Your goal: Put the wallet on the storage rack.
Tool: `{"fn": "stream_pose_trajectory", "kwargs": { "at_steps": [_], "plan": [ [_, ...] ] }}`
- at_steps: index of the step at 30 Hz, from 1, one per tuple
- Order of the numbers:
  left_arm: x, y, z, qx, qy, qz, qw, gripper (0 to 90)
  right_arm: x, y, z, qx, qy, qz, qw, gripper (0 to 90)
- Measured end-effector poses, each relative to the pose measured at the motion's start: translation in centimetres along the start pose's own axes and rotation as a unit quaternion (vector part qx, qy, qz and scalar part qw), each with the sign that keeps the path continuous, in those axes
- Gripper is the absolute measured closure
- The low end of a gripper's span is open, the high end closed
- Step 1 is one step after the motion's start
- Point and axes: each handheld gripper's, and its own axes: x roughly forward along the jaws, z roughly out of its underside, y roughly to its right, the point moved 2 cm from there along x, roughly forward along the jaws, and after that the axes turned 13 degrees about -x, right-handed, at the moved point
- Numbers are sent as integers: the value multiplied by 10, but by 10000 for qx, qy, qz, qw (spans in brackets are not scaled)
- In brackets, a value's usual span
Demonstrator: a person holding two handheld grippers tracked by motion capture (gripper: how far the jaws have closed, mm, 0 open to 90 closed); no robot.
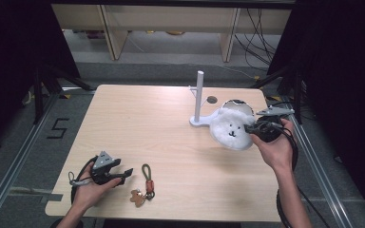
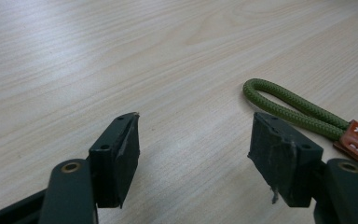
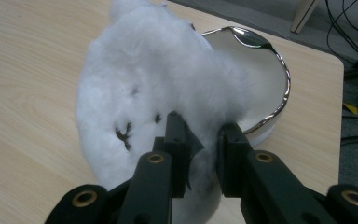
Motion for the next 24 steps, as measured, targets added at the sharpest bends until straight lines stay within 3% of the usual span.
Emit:
{"fn": "stream_pose_trajectory", "kwargs": {
  "at_steps": [1, 2, 5, 8, 9, 11, 12, 13, 14, 18, 22, 23, 24],
  "plan": [
    [0, 0, 0, -13, -4, -1, 10000, 325, 2, 3, 1, -131, 107, 79, 9998, 781],
    [0, 0, 0, -1, -10, 3, 10000, 325, 1, 2, -1, 12, 3, 21, 10000, 781],
    [0, 0, 0, 1, -8, 0, 10000, 325, 3, 6, -1, 20, 22, 80, 10000, 781],
    [0, -1, 0, 6, -26, -11, 10000, 324, 4, 12, -3, -42, 92, 106, 9999, 781],
    [1, -1, 0, -5, -16, -4, 10000, 324, 5, 14, -3, -175, 115, 164, 9996, 780],
    [1, 0, 0, -16, -15, -15, 10000, 324, 3, 14, -5, 46, 47, 164, 9998, 781],
    [1, 0, 1, -18, -16, 24, 10000, 324, 4, 17, -6, -68, 115, 202, 9997, 780],
    [2, 0, 1, -23, -9, 21, 10000, 324, 5, 17, -7, 58, 126, 237, 9996, 781],
    [2, 0, 1, -28, -8, 28, 10000, 324, 5, 19, -7, -94, 145, 238, 9996, 781],
    [2, 0, 1, -24, -2, 23, 10000, 324, 5, 23, -11, 88, 161, 316, 9993, 781],
    [2, 0, 1, -26, -8, 21, 10000, 324, 7, 28, -15, 62, 182, 415, 9990, 781],
    [2, 0, 1, -32, -13, 26, 10000, 324, 9, 31, -16, -91, 318, 523, 9981, 781],
    [2, 1, 1, -28, -23, 31, 10000, 324, 9, 31, -16, -91, 318, 523, 9981, 781]
  ]
}}
